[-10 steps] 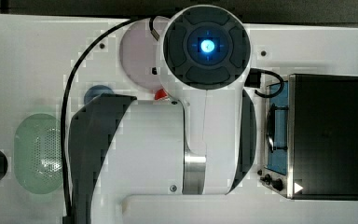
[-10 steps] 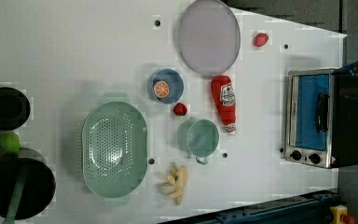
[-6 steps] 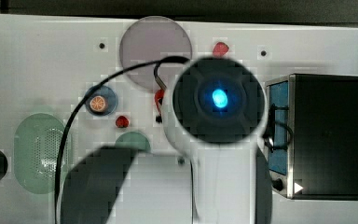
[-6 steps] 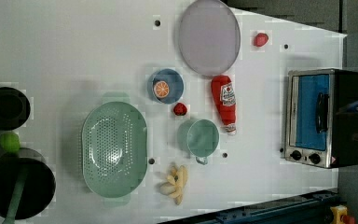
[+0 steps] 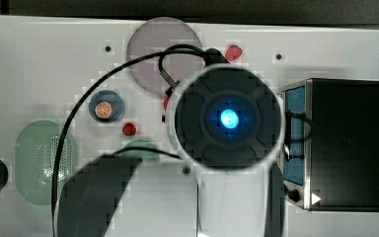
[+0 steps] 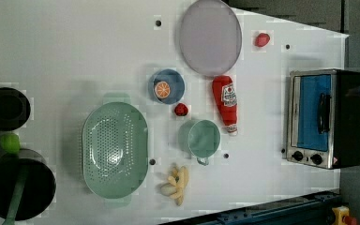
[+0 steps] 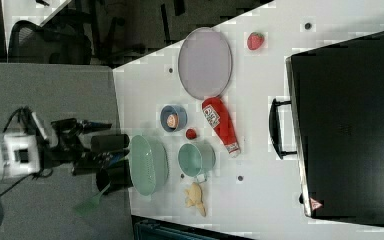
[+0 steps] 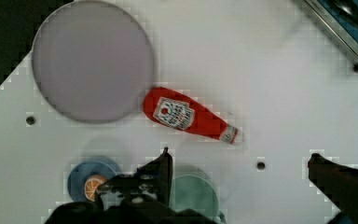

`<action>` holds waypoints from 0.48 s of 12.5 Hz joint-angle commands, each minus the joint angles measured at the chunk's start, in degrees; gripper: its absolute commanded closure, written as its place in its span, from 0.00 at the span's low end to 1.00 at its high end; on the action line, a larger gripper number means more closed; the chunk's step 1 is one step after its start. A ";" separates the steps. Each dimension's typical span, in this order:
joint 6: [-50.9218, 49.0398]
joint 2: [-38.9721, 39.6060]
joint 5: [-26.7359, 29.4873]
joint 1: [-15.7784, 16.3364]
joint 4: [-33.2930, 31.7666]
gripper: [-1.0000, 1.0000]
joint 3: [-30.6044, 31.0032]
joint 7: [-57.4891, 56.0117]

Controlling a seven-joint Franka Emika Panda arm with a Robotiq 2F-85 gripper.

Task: Pick Ketchup from the table and place it in strainer.

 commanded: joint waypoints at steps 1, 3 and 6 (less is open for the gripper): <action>2.81 5.79 0.21 -0.38 -4.47 0.00 0.72 -10.78; 7.28 8.36 0.21 -0.25 -6.45 0.00 1.49 -19.21; 15.20 11.58 0.20 -0.14 -10.18 0.00 2.32 -31.17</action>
